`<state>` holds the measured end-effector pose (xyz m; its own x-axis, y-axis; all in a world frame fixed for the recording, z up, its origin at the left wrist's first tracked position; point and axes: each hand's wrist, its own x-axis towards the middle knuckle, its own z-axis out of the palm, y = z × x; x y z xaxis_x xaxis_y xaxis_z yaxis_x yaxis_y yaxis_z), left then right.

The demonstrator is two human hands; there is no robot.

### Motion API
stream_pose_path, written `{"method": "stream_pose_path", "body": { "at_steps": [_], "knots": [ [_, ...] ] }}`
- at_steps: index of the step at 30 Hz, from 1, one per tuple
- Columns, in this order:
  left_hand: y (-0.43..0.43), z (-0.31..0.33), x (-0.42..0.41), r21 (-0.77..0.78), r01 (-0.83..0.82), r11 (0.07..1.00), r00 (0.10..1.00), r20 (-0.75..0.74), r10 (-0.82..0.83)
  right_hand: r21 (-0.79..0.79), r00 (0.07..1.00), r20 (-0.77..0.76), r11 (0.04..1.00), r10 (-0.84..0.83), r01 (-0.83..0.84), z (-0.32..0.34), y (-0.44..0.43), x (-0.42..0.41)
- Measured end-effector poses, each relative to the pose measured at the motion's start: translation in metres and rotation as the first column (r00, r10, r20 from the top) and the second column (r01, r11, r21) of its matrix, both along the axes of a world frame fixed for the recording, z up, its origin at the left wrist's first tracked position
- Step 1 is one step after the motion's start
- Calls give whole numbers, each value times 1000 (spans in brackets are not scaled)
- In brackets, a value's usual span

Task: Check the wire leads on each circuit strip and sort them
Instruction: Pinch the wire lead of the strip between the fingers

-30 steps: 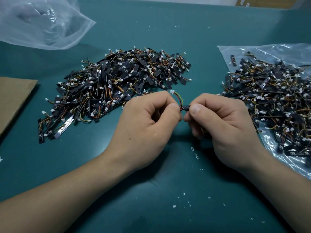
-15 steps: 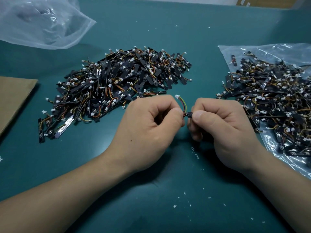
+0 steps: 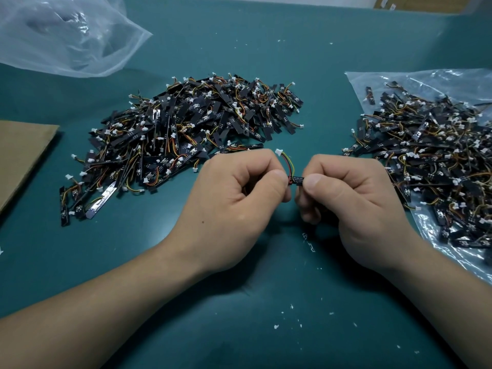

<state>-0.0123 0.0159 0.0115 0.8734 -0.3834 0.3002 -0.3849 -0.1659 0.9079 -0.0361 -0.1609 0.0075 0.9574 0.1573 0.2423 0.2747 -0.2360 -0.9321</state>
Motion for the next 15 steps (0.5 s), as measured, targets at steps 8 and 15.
{"method": "stream_pose_path", "body": {
  "at_steps": [8,15],
  "knots": [
    [1,-1,0,13,19,1000,1000,20,-19,-4,999,-25,1000,28,-28,0,-1,-1],
    [1,-1,0,6,22,1000,999,25,-22,6,999,-36,999,36,-36,0,-2,-1]
  ]
}}
